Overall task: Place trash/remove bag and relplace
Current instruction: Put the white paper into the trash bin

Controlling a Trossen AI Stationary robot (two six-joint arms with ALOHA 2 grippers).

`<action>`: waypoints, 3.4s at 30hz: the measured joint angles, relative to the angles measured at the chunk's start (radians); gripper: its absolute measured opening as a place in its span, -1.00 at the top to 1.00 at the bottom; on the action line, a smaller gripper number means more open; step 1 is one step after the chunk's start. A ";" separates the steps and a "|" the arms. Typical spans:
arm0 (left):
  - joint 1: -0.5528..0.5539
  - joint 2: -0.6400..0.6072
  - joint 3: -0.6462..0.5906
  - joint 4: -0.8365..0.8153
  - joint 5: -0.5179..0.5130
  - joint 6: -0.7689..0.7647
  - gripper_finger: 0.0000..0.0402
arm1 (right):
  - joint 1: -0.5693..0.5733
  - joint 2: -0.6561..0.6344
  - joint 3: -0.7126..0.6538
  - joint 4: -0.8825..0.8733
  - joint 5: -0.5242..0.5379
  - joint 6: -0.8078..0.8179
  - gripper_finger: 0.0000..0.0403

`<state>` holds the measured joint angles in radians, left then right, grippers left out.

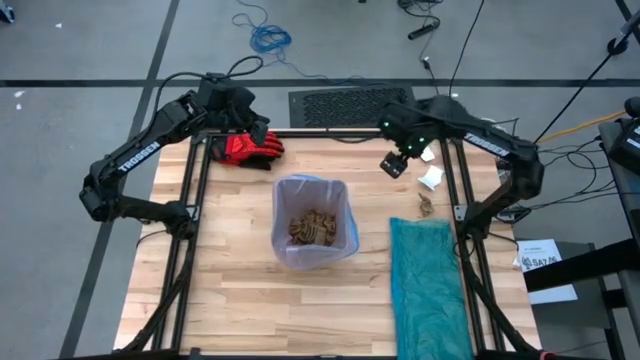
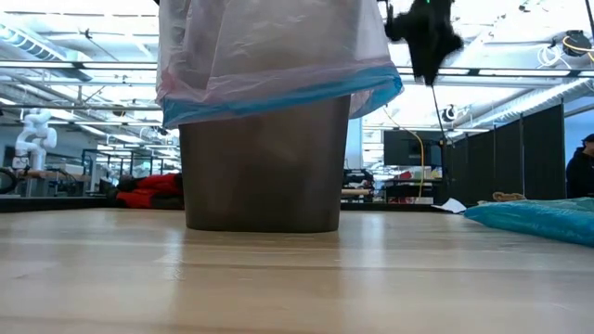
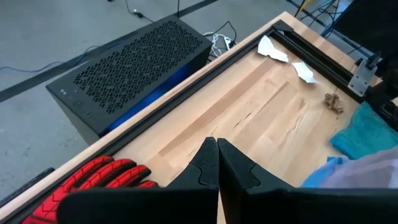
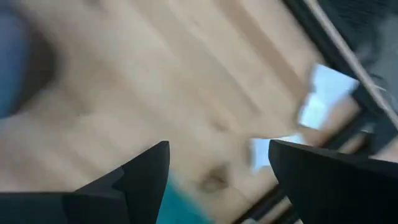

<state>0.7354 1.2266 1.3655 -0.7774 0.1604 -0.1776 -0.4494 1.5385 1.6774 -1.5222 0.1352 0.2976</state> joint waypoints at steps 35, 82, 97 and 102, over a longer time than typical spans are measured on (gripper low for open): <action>0.000 0.031 0.001 -0.002 -0.014 -0.002 1.00 | -0.456 0.371 -0.536 0.833 0.325 -0.153 -0.32; 0.000 0.032 0.000 0.019 -0.061 -0.052 1.00 | -0.052 -0.426 -0.526 1.403 -0.455 0.277 1.00; 0.000 0.063 0.000 0.020 -0.059 -0.019 1.00 | 0.274 -0.009 -0.096 1.045 -0.406 0.191 1.00; 0.000 0.063 0.000 0.020 -0.037 0.003 1.00 | 0.289 0.068 -0.047 1.030 -0.502 0.263 0.89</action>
<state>0.7357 1.2900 1.3655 -0.7574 0.1230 -0.1749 -0.1608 1.6061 1.6308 -0.4925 -0.3668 0.5604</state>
